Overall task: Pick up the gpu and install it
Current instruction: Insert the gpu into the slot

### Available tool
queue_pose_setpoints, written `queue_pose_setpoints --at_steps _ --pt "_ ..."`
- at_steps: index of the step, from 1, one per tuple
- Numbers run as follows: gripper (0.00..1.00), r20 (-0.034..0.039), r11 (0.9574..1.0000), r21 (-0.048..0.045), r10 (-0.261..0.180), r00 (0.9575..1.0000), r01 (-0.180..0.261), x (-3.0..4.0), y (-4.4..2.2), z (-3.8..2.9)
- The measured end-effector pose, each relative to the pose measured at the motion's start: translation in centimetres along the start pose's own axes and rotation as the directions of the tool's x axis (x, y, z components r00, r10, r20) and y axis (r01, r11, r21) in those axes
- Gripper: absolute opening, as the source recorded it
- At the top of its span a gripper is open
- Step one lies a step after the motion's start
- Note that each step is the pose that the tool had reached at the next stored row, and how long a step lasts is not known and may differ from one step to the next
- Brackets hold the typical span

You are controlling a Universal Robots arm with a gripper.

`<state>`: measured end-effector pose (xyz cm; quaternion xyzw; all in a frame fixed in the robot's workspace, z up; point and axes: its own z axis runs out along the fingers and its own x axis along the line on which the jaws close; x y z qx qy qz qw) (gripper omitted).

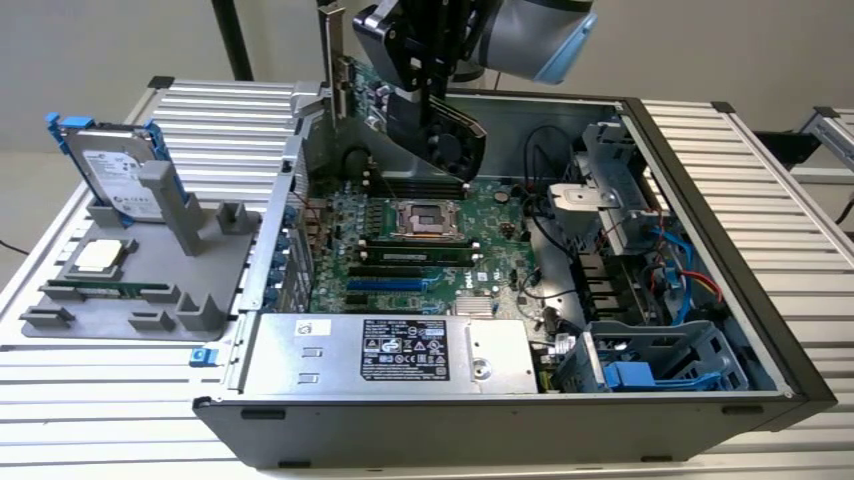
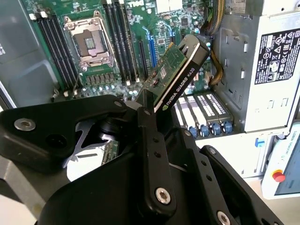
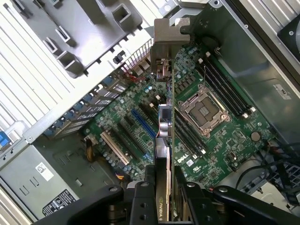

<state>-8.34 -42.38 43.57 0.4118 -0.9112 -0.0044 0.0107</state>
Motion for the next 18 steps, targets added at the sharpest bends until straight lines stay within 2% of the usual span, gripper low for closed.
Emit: queue_pose_setpoints --at_steps 6,13,18 --pt "0.00 -0.0001 1.0000 0.0001 -0.003 1.0000 0.003 0.00 0.00 0.00" --pt "0.00 0.0002 0.9991 0.0018 -0.043 0.9991 0.043 0.00 0.00 0.00" --pt "0.00 0.0003 0.9989 0.0021 -0.048 0.9989 0.048 0.00 0.00 0.00"
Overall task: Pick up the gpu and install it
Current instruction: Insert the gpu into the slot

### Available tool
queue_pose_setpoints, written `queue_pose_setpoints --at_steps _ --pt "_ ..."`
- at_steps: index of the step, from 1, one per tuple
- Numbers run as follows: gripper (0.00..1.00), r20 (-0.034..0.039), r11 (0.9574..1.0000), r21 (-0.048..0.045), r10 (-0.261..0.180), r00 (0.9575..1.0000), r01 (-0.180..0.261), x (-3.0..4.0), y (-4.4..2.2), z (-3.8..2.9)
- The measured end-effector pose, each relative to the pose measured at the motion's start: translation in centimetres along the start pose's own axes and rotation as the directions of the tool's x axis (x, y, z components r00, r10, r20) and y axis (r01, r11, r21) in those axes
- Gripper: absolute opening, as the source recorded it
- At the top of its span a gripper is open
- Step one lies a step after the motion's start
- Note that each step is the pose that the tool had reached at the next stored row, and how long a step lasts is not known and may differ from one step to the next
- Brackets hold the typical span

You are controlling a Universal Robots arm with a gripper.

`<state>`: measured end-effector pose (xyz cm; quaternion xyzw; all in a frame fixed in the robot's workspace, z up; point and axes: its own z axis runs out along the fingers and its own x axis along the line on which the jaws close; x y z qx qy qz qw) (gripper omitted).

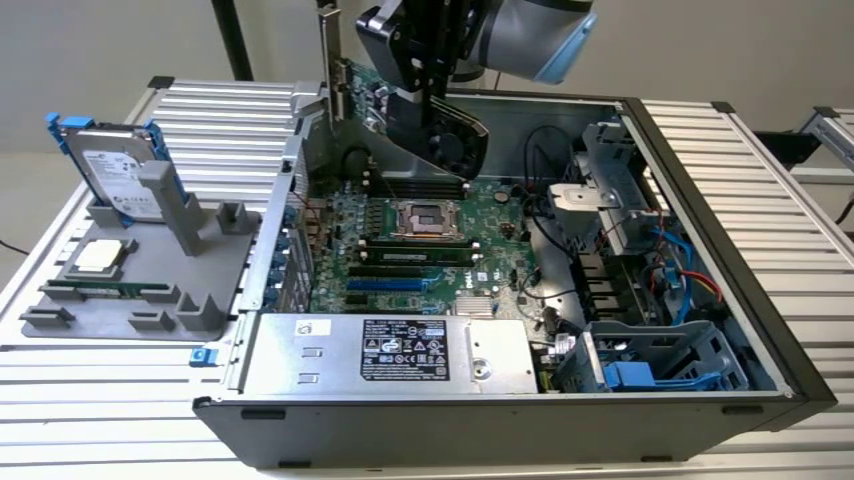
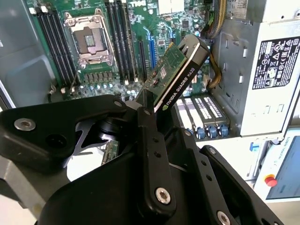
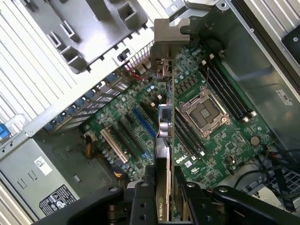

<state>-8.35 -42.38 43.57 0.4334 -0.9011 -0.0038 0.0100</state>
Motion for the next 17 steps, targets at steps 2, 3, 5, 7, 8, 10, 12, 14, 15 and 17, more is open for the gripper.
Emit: queue_pose_setpoints --at_steps 2,3,5,7,8,10,12,14,15,17 --pt "0.00 0.0000 1.0000 0.0000 0.000 1.0000 0.000 0.00 0.00 0.00" --pt "0.00 0.0000 1.0000 0.0000 -0.001 1.0000 0.001 0.00 0.00 0.00" --pt "0.00 0.0000 1.0000 0.0000 -0.003 1.0000 0.003 0.00 0.00 0.00" --pt "0.00 -0.0001 1.0000 0.0001 -0.006 1.0000 0.006 0.00 0.00 0.00" --pt "0.00 -0.0002 1.0000 0.0001 -0.007 1.0000 0.007 0.00 0.00 0.00" --pt "0.00 -0.0001 1.0000 0.0001 -0.009 1.0000 0.009 0.00 0.00 0.00" --pt "0.00 -0.0002 0.9999 0.0001 -0.012 0.9999 0.012 0.00 0.00 0.00" --pt "0.00 -0.0003 0.9999 0.0002 -0.016 0.9999 0.016 0.00 0.00 0.00" --pt "0.00 -0.0003 0.9998 0.0003 -0.018 0.9998 0.018 0.00 0.00 0.00" --pt "0.00 -0.0004 0.9997 0.0003 -0.025 0.9997 0.025 0.00 0.00 0.00"
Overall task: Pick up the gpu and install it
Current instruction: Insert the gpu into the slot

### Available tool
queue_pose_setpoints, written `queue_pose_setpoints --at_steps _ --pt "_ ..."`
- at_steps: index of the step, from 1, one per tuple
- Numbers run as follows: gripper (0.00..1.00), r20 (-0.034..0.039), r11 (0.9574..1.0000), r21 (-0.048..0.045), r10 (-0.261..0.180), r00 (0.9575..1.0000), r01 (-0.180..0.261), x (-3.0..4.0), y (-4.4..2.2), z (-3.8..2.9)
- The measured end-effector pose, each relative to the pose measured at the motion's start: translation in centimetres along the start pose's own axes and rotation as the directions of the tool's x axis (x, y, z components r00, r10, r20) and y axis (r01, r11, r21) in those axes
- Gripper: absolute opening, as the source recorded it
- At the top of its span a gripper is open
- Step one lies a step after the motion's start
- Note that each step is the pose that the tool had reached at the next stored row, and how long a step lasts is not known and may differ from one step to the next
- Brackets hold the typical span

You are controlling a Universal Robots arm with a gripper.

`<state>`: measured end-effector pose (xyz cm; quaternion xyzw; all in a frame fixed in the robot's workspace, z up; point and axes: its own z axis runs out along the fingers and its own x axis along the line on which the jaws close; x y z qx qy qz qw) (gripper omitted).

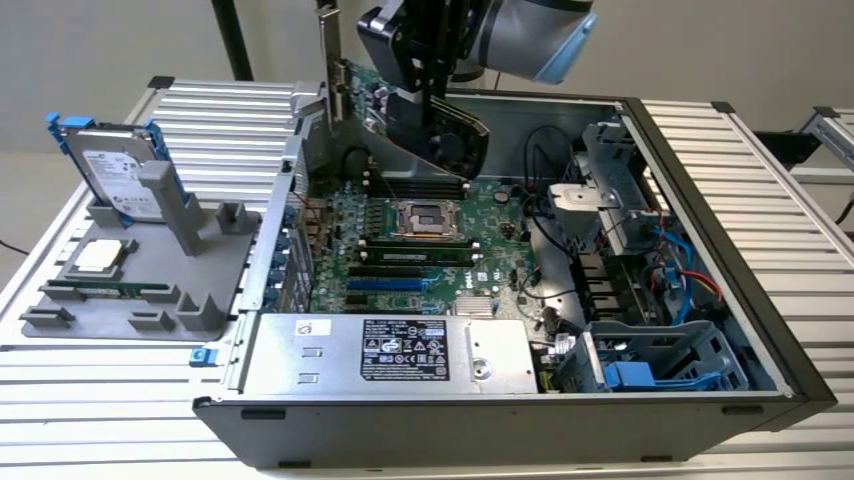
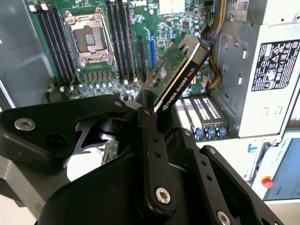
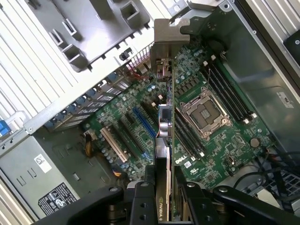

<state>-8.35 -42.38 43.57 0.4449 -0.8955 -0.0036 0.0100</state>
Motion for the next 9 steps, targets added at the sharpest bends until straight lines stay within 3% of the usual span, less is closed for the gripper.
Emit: queue_pose_setpoints --at_steps 9 --pt "0.00 -0.0007 0.9990 0.0006 -0.045 0.9990 0.045 0.00 0.00 0.00"
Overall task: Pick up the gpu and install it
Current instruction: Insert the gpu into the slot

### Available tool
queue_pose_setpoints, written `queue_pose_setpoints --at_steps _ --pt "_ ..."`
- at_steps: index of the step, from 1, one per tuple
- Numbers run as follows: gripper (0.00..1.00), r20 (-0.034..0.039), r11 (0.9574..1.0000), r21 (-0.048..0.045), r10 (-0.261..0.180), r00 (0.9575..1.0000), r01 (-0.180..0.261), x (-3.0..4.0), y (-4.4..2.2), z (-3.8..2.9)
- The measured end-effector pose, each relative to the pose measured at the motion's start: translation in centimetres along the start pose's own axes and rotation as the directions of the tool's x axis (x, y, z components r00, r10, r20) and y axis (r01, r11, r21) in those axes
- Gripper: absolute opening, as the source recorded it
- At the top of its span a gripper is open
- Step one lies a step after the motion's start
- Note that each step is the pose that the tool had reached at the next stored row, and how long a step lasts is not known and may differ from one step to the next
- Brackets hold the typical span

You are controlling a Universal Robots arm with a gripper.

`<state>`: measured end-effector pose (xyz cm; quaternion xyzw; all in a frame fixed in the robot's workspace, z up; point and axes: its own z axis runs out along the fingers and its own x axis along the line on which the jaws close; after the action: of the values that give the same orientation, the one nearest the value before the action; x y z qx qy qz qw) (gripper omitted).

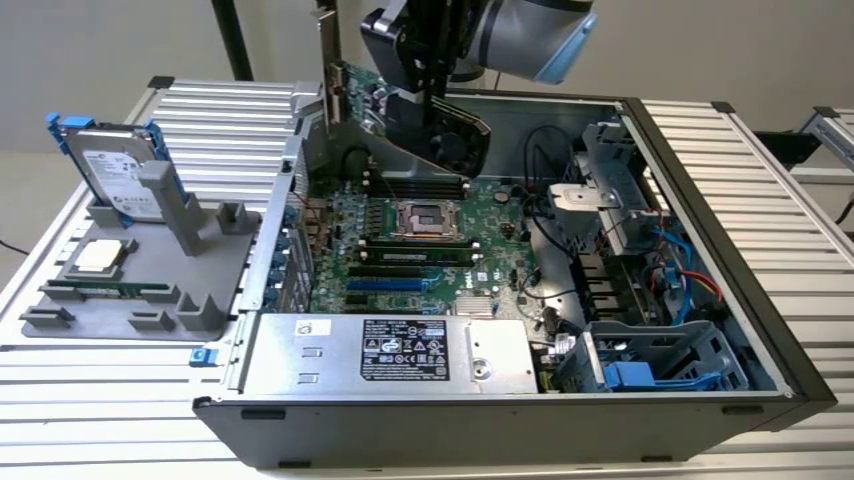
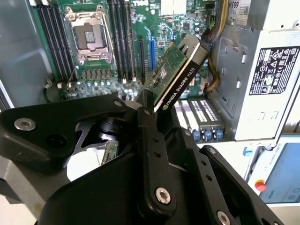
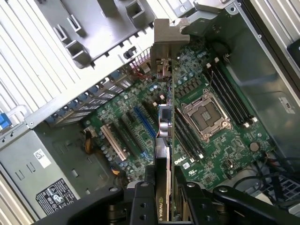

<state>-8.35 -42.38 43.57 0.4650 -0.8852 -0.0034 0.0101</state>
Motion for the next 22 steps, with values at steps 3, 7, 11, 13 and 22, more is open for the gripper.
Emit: queue_pose_setpoints --at_steps 3,7,11,13,22 --pt "0.00 -0.0004 0.9999 0.0002 -0.014 0.9999 0.014 0.00 0.00 -0.01" --pt "0.00 -0.0005 0.9996 0.0004 -0.030 0.9996 0.030 0.00 0.00 -0.01" --pt "0.00 -0.0007 0.9990 0.0007 -0.044 0.9990 0.044 0.00 0.00 -0.01" --pt "0.00 -0.0010 0.9987 0.0008 -0.051 0.9987 0.051 0.00 0.00 -0.02" --pt "0.00 -0.0013 0.9970 0.0011 -0.077 0.9970 0.077 0.00 0.00 -0.02"
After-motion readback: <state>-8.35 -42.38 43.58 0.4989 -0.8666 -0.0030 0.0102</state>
